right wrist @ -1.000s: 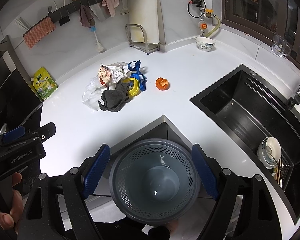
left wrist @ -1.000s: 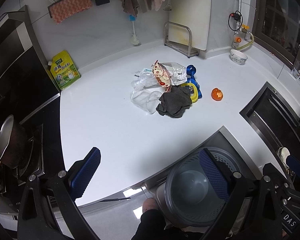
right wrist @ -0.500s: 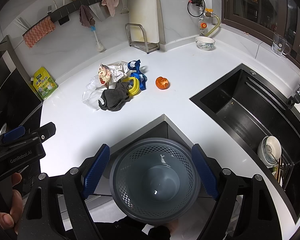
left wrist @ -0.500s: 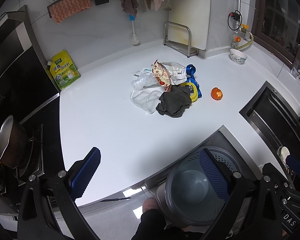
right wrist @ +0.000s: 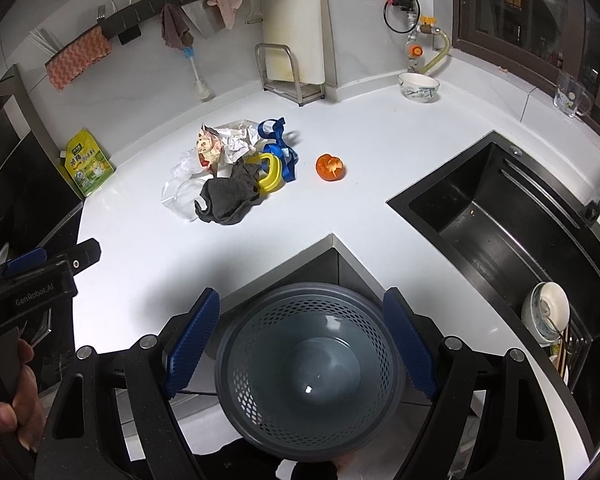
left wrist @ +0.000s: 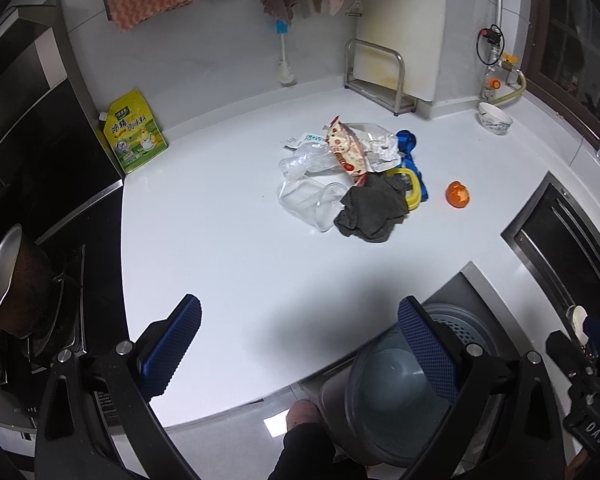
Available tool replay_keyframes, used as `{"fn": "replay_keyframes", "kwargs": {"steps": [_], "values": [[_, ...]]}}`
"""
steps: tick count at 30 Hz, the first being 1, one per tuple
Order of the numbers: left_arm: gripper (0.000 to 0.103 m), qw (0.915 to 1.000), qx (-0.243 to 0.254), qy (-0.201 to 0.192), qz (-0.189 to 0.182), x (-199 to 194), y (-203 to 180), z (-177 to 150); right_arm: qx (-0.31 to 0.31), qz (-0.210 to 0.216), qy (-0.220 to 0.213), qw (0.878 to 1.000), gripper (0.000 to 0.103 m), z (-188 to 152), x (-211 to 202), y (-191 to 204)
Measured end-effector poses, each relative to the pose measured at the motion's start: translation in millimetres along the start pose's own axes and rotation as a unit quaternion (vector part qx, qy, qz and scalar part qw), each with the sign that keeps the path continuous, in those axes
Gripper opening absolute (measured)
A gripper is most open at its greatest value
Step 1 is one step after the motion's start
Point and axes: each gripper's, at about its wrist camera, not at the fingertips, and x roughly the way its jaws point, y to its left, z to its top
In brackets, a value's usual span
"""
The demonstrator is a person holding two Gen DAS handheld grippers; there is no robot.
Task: Collect trash
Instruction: 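Grasp the clear plastic cup with the left tool while the right tool grasps the orange peel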
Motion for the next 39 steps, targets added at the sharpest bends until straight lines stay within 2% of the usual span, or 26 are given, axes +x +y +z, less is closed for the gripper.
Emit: {"fn": "replay_keyframes", "kwargs": {"steps": [6, 11, 22, 25, 31, 39], "values": [[0.097, 0.9996, -0.004, -0.024, 0.010, 28.1, 12.6, 8.8, -0.004, -0.002, -0.003, 1.000, 0.080, 18.2, 32.1, -7.1], [0.097, 0.9996, -0.003, -0.026, 0.011, 64.8, 15.4, 19.7, 0.002, -0.013, 0.001, 1.000, 0.080, 37.5, 70.2, -12.3], [0.097, 0.9985, -0.011, -0.049, -0.024, 139.6, 8.5, 39.1, 0.013, -0.021, 0.006, 1.000, 0.080, 82.7, 157.0, -32.5], [0.097, 0.9978, -0.015, -0.058, -0.030, 150.8, 5.3, 41.5, 0.010, -0.028, 0.005, 1.000, 0.080, 94.7, 177.0, -39.9], [0.097, 0.9981, 0.007, -0.059, -0.015, 167.6, -5.8, 46.9, 0.002, -0.032, 0.005, 0.999, 0.080, 113.2, 213.4, -48.8], [0.097, 0.9979, -0.001, -0.055, -0.034, 186.8, -8.1, 49.4, -0.009, -0.038, 0.007, 0.999, 0.080, 127.9, 244.8, -50.4]]}}
